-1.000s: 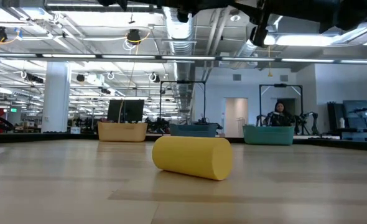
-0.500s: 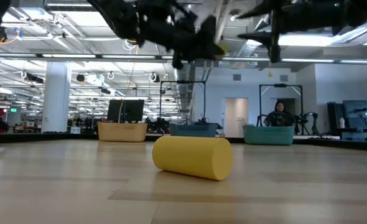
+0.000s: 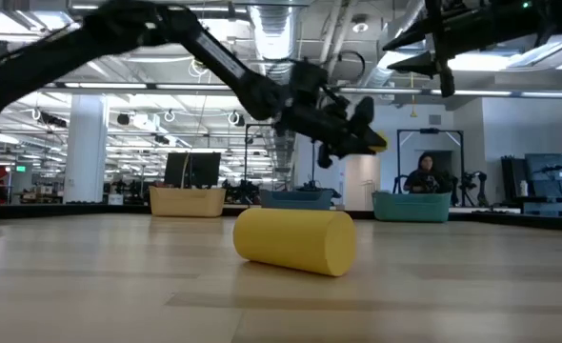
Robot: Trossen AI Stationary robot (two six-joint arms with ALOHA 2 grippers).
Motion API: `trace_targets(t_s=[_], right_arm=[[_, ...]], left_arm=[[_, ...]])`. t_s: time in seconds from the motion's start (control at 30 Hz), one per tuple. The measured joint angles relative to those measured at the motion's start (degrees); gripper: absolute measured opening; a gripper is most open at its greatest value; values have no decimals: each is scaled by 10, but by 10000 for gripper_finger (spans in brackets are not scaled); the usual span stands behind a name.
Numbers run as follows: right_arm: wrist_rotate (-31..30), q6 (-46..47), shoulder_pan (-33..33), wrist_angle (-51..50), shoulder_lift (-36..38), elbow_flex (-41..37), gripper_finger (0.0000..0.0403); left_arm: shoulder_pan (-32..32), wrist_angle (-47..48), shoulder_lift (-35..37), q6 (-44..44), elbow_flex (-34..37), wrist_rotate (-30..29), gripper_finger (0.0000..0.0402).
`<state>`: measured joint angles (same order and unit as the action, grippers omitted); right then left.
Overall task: Sort & place blocks by color
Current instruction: Put the top right yellow block into the light green container, then put the right yellow block into the light green container
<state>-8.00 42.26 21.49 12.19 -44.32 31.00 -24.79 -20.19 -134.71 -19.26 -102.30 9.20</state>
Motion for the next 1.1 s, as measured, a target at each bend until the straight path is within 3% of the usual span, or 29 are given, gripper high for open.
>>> trace_targets(t_s=[0.33,0.63,0.8,0.9,1.1], right_arm=[[-27,31,39,-49,33,0,166],[-25,64,38,-68,33,0,165],[-24,92,8,-148,53,0,165],[-24,108,-23,-206,75,0,165],[-24,114,-77,-336,124,0,165]], left_arm=[[-11,179,-190,-86,-321,40,126],[-9,208,-198,-141,-316,22,172],[-13,200,-194,-129,-326,83,192],[-17,201,-175,-132,-325,98,186],[-26,207,-111,-42,-327,90,152]])
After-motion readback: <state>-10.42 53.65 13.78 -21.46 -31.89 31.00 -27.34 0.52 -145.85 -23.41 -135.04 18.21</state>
